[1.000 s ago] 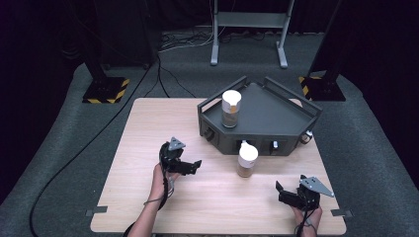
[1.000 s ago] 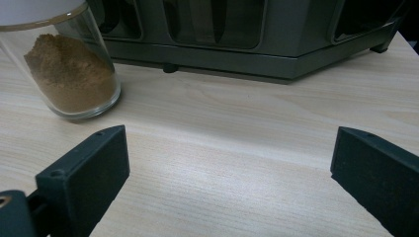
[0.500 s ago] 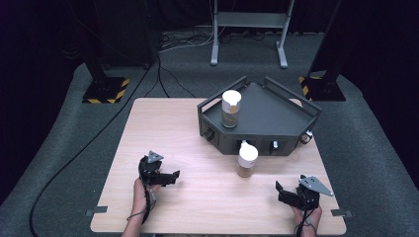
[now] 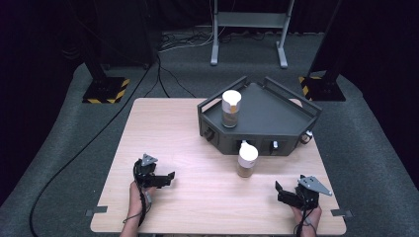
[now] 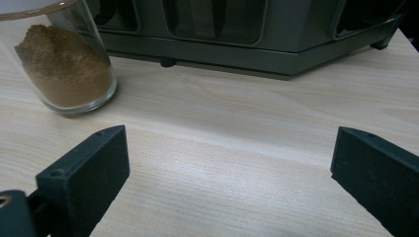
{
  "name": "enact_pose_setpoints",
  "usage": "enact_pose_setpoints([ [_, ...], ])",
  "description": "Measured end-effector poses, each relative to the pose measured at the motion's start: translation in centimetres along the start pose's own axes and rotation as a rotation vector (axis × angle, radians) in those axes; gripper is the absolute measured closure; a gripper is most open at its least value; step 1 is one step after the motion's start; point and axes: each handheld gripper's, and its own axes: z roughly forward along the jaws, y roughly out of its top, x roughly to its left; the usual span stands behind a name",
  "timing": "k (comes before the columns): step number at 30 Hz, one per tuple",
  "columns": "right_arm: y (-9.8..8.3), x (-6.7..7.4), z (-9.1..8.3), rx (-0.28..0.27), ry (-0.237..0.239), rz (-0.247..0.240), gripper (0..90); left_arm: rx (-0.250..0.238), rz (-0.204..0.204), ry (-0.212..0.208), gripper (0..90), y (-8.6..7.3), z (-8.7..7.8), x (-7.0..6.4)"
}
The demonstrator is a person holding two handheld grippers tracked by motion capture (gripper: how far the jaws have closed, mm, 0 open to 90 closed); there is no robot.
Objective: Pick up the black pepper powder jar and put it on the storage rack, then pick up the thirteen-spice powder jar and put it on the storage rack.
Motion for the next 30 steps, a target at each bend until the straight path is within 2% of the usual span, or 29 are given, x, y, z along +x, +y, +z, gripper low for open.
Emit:
enact_pose_setpoints([
  [4,0.0,0.0,0.0,0.002,0.001,-0.004,0.5,0.031,0.073,0.038,2.6,0.5,0.3,-1.2],
  [5,0.0,0.0,0.0,0.002,0.002,-0.004,0.5,0.041,0.096,0.039,1.8,0.7,0.4,-1.3],
  [6,0.0,0.0,0.0,0.001,0.003,-0.003,0.5,0.043,0.101,0.034,0.9,0.8,0.5,-1.2],
  [10,-0.1,-0.1,0.0,-0.004,0.006,0.001,0.5,0.040,0.088,0.053,0.6,0.8,0.6,-1.4],
  [14,-0.1,-0.2,0.0,-0.008,0.010,0.001,0.5,0.035,0.103,0.065,0.7,0.7,0.5,-1.7],
  [20,-0.1,0.0,0.0,-0.007,0.005,-0.004,0.5,0.040,0.086,0.054,0.7,0.8,0.6,-1.4],
  [25,-0.1,0.1,0.0,-0.005,0.000,-0.014,0.5,0.033,0.104,0.063,1.2,0.6,0.5,-1.7],
  [30,-0.1,0.4,0.0,-0.002,-0.004,-0.028,0.3,0.038,0.085,0.053,1.3,0.7,0.6,-1.4],
])
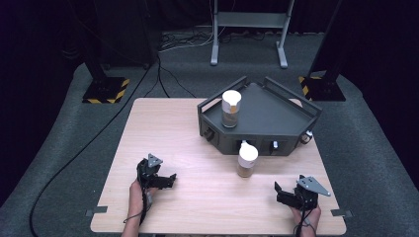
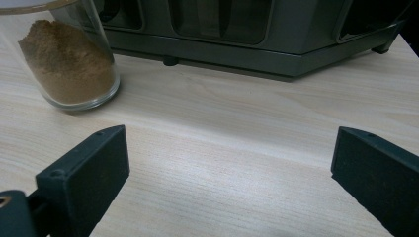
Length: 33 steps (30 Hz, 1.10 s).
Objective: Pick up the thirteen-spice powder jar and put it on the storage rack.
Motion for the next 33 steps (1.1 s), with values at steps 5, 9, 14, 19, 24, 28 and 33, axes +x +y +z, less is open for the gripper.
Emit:
enact_pose_setpoints([
  [5,0.0,0.1,0.0,0.002,0.000,-0.004,0.3,0.000,0.000,-0.001,1.4,0.0,0.0,0.0],
  [9,0.2,0.2,0.1,0.009,-0.006,-0.013,0.3,-0.002,-0.001,-0.005,1.8,0.0,0.0,0.2],
  [14,0.6,0.5,0.3,0.034,-0.013,-0.027,0.0,-0.002,-0.001,-0.004,2.0,0.0,0.0,0.2],
  [19,0.7,0.5,0.4,0.041,-0.018,-0.014,0.0,-0.002,-0.001,0.001,2.2,0.0,0.0,0.1],
  [24,0.9,0.3,0.5,0.053,-0.002,0.007,0.0,-0.002,-0.002,0.001,2.3,0.0,0.0,0.1],
  [28,1.1,0.2,0.4,0.055,0.005,0.034,0.0,-0.002,-0.001,0.000,2.4,0.0,0.0,0.1],
  [33,2.3,1.1,0.3,0.030,0.033,0.019,0.0,-0.004,-0.005,-0.003,2.6,0.0,0.0,0.2],
])
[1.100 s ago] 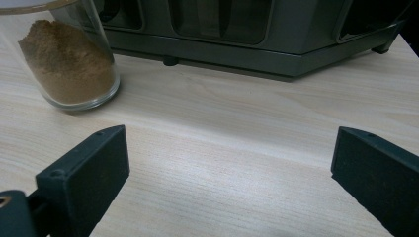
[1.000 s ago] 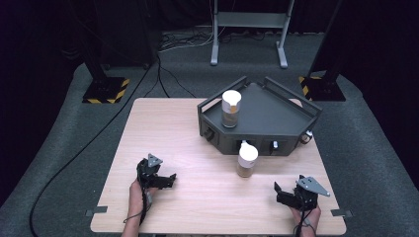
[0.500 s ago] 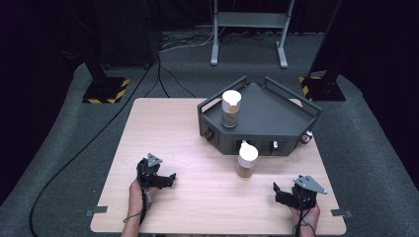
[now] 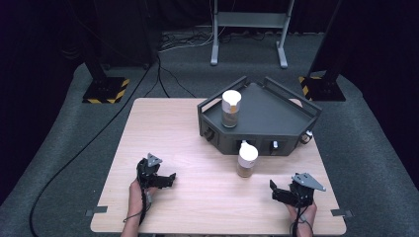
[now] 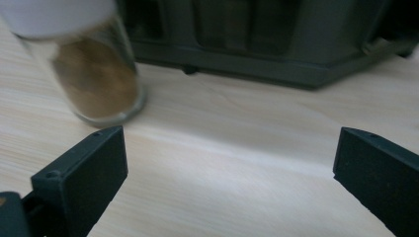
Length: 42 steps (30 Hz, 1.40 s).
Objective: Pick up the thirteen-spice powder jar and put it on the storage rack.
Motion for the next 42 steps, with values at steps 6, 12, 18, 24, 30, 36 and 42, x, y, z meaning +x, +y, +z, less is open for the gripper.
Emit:
enact_pose_setpoints([
  [6,1.7,1.4,0.7,-0.027,0.073,-0.038,0.0,0.000,0.000,0.001,2.6,0.0,0.0,0.0],
  [12,2.9,2.8,2.5,-0.030,0.127,-0.067,0.0,0.000,-0.001,0.000,2.8,0.0,0.0,0.0],
  [18,3.7,4.0,4.4,-0.011,0.156,-0.079,0.0,0.000,-0.001,0.000,2.7,0.0,0.0,0.0],
  [24,3.9,5.2,6.1,-0.025,0.139,-0.084,0.0,0.000,0.000,-0.002,2.8,0.0,0.0,0.1],
  [30,4.3,5.7,7.6,-0.024,0.140,-0.068,0.0,0.000,0.000,-0.003,2.8,0.0,0.0,0.1],
  [36,4.3,6.4,8.1,-0.024,0.118,-0.059,0.0,0.000,0.000,-0.003,2.8,0.0,0.0,0.1],
  [42,3.8,6.8,8.1,-0.048,0.091,-0.027,13.6,-0.001,-0.001,-0.004,2.8,0.0,0.0,0.1],
])
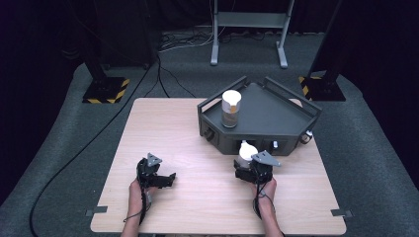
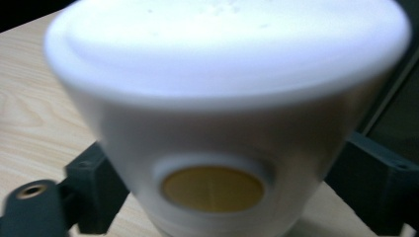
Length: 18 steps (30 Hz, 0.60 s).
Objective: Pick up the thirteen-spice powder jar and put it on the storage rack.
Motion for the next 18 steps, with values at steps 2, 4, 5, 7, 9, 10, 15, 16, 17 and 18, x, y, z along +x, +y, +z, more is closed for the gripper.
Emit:
enact_pose_setpoints([
  [2,0.10,-0.46,0.07,0.006,0.018,0.019,18.5,0.000,0.001,0.001,2.8,0.01,0.01,-0.01],
  [4,0.09,-0.49,0.05,0.006,0.027,0.015,23.4,0.000,0.001,0.001,2.8,0.01,0.01,-0.02],
  [5,0.09,-0.49,0.05,0.006,0.027,0.015,23.4,0.000,0.001,0.001,2.8,0.01,0.01,-0.02],
  [7,-0.11,0.09,-0.06,-0.009,0.013,-0.005,28.0,0.000,0.001,0.000,2.8,0.01,0.01,-0.01],
  [9,-0.29,0.16,-0.08,-0.015,0.010,-0.007,28.4,0.000,0.000,-0.001,2.8,0.01,0.00,0.02],
  [10,-0.35,0.25,-0.09,-0.017,0.007,-0.011,28.7,0.000,0.000,-0.001,2.8,0.01,0.00,0.03],
  [15,-0.40,0.24,-0.15,-0.020,0.006,-0.026,29.2,0.000,0.001,-0.002,2.8,0.02,0.01,0.06],
  [16,-0.40,0.24,-0.15,-0.020,0.006,-0.026,29.2,0.000,0.001,-0.002,2.9,0.02,0.01,0.06],
  [17,-0.52,0.24,-0.15,-0.025,0.003,-0.030,29.2,0.001,0.001,-0.001,2.9,0.04,0.02,0.03],
  [18,-0.69,0.27,-0.21,-0.032,-0.005,-0.031,29.3,0.000,0.003,-0.001,2.9,0.04,0.03,0.04],
])
